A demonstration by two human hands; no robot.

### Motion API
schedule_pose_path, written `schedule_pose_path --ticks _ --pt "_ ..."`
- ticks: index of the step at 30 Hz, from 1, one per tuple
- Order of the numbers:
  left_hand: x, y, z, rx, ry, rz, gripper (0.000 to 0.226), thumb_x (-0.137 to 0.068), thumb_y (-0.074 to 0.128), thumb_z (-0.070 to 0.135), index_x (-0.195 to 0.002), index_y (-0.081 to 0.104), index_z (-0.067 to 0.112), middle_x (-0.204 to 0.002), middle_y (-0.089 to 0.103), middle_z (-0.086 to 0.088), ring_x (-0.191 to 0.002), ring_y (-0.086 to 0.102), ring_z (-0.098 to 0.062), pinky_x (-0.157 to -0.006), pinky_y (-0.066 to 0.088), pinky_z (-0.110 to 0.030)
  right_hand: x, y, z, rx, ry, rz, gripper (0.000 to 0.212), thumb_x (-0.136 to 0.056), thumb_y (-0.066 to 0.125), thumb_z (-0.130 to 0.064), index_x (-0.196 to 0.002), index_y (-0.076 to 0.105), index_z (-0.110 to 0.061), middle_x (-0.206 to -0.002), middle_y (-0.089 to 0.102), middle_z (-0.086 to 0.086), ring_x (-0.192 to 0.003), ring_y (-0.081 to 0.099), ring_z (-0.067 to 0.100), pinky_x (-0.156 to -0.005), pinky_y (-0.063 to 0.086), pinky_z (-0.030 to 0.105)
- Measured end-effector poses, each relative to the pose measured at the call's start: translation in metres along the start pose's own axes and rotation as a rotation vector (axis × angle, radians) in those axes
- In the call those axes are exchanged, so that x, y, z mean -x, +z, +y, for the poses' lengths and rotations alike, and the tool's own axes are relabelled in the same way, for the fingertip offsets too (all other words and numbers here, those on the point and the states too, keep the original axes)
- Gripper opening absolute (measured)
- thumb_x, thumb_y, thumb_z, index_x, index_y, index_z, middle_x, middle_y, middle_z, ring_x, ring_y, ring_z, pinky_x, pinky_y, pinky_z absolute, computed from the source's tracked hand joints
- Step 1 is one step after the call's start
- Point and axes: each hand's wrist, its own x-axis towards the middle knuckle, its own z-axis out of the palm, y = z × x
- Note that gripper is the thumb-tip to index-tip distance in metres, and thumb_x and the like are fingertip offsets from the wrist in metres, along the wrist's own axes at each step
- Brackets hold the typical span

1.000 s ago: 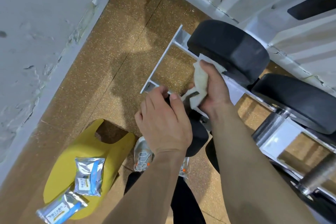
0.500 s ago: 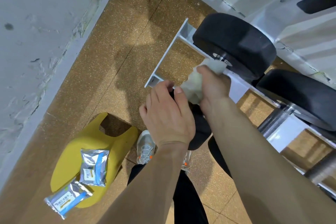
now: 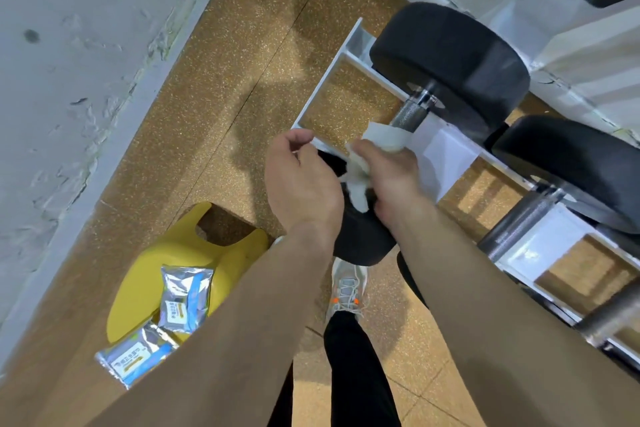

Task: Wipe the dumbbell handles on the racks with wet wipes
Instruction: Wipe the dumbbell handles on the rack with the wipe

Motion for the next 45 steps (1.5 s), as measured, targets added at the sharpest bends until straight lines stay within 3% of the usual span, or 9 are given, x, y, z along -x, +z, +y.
schedule_pose_path --ticks 8,11,17,21,26,32,35,42,45 --pt "-0.002 0.008 -0.009 -0.198 0.196 0.067 0.019 -0.099 0.039 0.024 -0.097 0.057 0.03 -0.105 0.063 0.007 -0.101 0.056 -0.018 -0.093 0.046 -0.043 -0.009 0.022 -0.04 -0.232 -0.032 0.283 0.023 -0.08 0.078 -0.016 -0.079 0.055 -0.017 -0.075 0.062 -0.002 -0.07 0.063 0.02 -0.06 0.054 0.029" --pt "0.0 0.008 -0.011 -0.161 0.203 0.081 0.019 -0.101 0.037 0.029 -0.095 0.055 0.03 -0.099 0.061 0.01 -0.095 0.055 -0.015 -0.088 0.045 -0.038 -0.021 0.003 -0.038 -0.343 -0.074 -0.013 0.014 -0.078 0.08 -0.02 -0.081 0.068 -0.013 -0.064 0.06 -0.001 -0.064 0.061 0.02 -0.07 0.062 0.043" --pt "-0.002 0.009 -0.01 -0.117 0.14 0.089 0.026 -0.097 0.035 0.039 -0.092 0.058 0.03 -0.096 0.061 0.013 -0.098 0.054 -0.016 -0.093 0.044 -0.044 -0.045 -0.017 -0.012 -0.641 0.047 -0.747 0.031 -0.07 0.086 -0.029 -0.066 0.056 -0.022 -0.053 0.043 -0.009 -0.047 0.041 0.005 -0.056 0.043 0.022" --pt "-0.001 0.008 -0.006 -0.155 0.12 0.098 0.03 -0.092 0.032 0.043 -0.092 0.058 0.029 -0.098 0.062 0.012 -0.101 0.053 -0.02 -0.094 0.043 -0.049 -0.016 -0.011 0.001 -0.385 0.149 -0.504 0.027 -0.088 0.067 -0.023 -0.067 0.051 -0.016 -0.053 0.044 0.0 -0.049 0.048 0.015 -0.054 0.045 0.027" --pt "0.0 0.009 -0.005 -0.194 0.132 0.109 0.038 -0.093 0.025 0.046 -0.097 0.059 0.028 -0.102 0.063 0.011 -0.102 0.054 -0.019 -0.095 0.044 -0.049 0.009 0.015 -0.015 0.047 -0.015 0.213 0.02 -0.085 0.074 -0.018 -0.076 0.057 -0.012 -0.064 0.063 0.001 -0.052 0.06 0.016 -0.045 0.043 0.02" --pt "-0.001 0.008 -0.005 -0.197 0.127 0.103 0.035 -0.096 0.027 0.044 -0.097 0.057 0.026 -0.102 0.062 0.007 -0.101 0.053 -0.022 -0.094 0.043 -0.049 -0.002 0.034 -0.021 -0.12 0.044 0.343 0.02 -0.087 0.072 -0.019 -0.102 0.067 -0.007 -0.089 0.071 0.001 -0.07 0.061 0.015 -0.036 0.034 0.014" --pt "0.0 0.009 -0.005 -0.192 0.131 0.104 0.04 -0.091 0.026 0.046 -0.099 0.058 0.025 -0.101 0.063 0.007 -0.1 0.056 -0.023 -0.092 0.045 -0.049 -0.002 0.022 -0.017 -0.168 0.05 0.225 0.02 -0.083 0.073 -0.016 -0.074 0.056 -0.008 -0.065 0.057 0.0 -0.055 0.053 0.016 -0.043 0.039 0.017" --pt "-0.001 0.01 -0.009 -0.201 0.143 0.096 0.038 -0.091 0.027 0.047 -0.099 0.057 0.025 -0.101 0.062 0.005 -0.101 0.055 -0.025 -0.093 0.044 -0.05 -0.03 -0.015 -0.024 -0.497 -0.044 -0.525 0.029 -0.085 0.065 -0.023 -0.062 0.046 -0.022 -0.051 0.036 -0.006 -0.045 0.035 0.009 -0.053 0.04 0.026" --pt "-0.002 0.009 -0.009 -0.192 0.141 0.091 0.037 -0.091 0.027 0.047 -0.096 0.056 0.026 -0.1 0.061 0.005 -0.1 0.055 -0.025 -0.093 0.044 -0.05 -0.04 -0.016 -0.029 -0.58 -0.134 -0.541 0.028 -0.085 0.069 -0.028 -0.061 0.054 -0.025 -0.054 0.035 -0.01 -0.047 0.036 0.005 -0.055 0.043 0.024"
